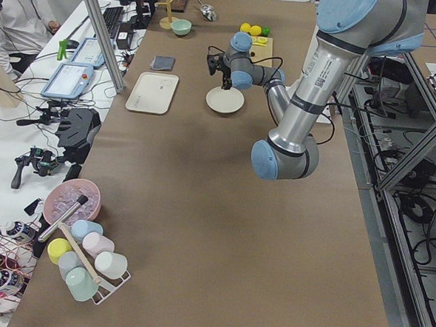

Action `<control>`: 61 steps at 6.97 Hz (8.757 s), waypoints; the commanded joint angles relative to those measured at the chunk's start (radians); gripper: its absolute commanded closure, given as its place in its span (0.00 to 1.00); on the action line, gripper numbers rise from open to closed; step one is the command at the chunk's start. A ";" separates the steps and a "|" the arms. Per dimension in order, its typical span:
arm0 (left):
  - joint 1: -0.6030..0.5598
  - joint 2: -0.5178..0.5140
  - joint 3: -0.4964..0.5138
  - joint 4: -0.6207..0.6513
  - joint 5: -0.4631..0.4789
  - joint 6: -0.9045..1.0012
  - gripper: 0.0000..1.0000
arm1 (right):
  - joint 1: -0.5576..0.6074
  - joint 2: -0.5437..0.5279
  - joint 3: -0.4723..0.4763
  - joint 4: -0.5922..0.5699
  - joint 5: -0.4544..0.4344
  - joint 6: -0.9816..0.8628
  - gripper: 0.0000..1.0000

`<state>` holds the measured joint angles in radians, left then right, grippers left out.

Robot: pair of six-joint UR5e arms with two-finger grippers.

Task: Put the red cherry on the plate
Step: 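Slide the white plate with the left gripper toward the table center, then release the plate and withdraw the left gripper to its rest side, then move the right gripper over the dark red cherries on the cutting board, then close the right gripper on one cherry by its stem and lift, then carry the cherry with the right gripper over the white plate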

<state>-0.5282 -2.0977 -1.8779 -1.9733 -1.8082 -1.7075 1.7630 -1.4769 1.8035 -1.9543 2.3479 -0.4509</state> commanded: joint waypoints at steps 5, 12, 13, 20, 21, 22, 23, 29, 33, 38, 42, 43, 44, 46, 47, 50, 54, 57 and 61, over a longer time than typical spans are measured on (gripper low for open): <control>0.002 0.025 -0.012 -0.099 -0.074 -0.250 0.61 | 0.016 -0.025 0.000 0.000 -0.001 -0.003 0.00; -0.533 0.407 -0.020 -0.139 -0.582 0.503 0.03 | 0.064 -0.048 0.043 -0.011 0.014 0.000 0.00; -0.605 0.403 0.008 -0.136 -0.644 0.555 0.03 | 0.064 -0.068 0.051 -0.014 0.014 0.003 0.00; -0.829 0.453 0.221 -0.111 -0.732 1.006 0.02 | -0.190 -0.108 0.357 -0.104 0.024 0.377 0.00; -0.829 0.452 0.223 -0.102 -0.731 0.997 0.02 | -0.251 -0.105 0.414 -0.106 0.033 0.468 0.00; -0.829 0.452 0.221 -0.099 -0.729 0.997 0.02 | -0.351 -0.102 0.469 -0.100 0.025 0.598 0.01; -0.828 0.432 0.238 -0.084 -0.724 0.996 0.02 | -0.469 -0.100 0.532 -0.098 -0.007 0.729 0.01; -0.831 0.432 0.247 -0.094 -0.712 0.999 0.02 | -1.145 -0.180 0.507 0.377 -0.395 1.444 0.05; -0.826 0.398 0.255 -0.085 -0.711 0.997 0.02 | -1.295 -0.261 0.290 0.756 -0.499 1.616 0.02; -0.825 0.380 0.267 -0.085 -0.711 0.997 0.02 | -1.356 -0.263 0.249 0.789 -0.561 1.644 0.06; -0.825 0.380 0.272 -0.085 -0.712 0.999 0.02 | -1.367 -0.260 0.252 0.790 -0.562 1.693 1.00; -0.825 0.380 0.272 -0.085 -0.712 0.997 0.02 | -1.367 -0.257 0.257 0.789 -0.561 1.693 1.00; -0.825 0.380 0.272 -0.085 -0.712 0.997 0.02 | -1.366 -0.256 0.278 0.788 -0.550 1.693 1.00; -0.825 0.380 0.275 -0.084 -0.712 0.999 0.02 | -1.323 -0.261 0.318 0.776 -0.503 1.693 1.00; -0.825 0.380 0.275 -0.085 -0.712 0.997 0.02 | -1.270 -0.261 0.338 0.773 -0.440 1.689 1.00; -0.825 0.381 0.270 -0.088 -0.712 0.994 0.02 | -1.067 -0.215 0.546 0.468 -0.248 1.594 1.00; -0.825 0.383 0.269 -0.090 -0.714 0.994 0.02 | -0.889 0.290 0.610 -0.163 -0.130 1.502 1.00; -0.823 0.381 0.258 -0.090 -0.703 0.996 0.02 | -1.078 0.683 0.382 -0.349 -0.311 1.569 1.00; -0.825 0.384 0.247 -0.087 -0.703 0.996 0.02 | -1.319 0.885 0.054 -0.232 -0.510 1.729 1.00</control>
<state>-1.3527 -1.7121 -1.6292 -2.0613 -2.5112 -0.7118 0.4899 -0.6213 1.9516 -2.2522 1.8726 1.2506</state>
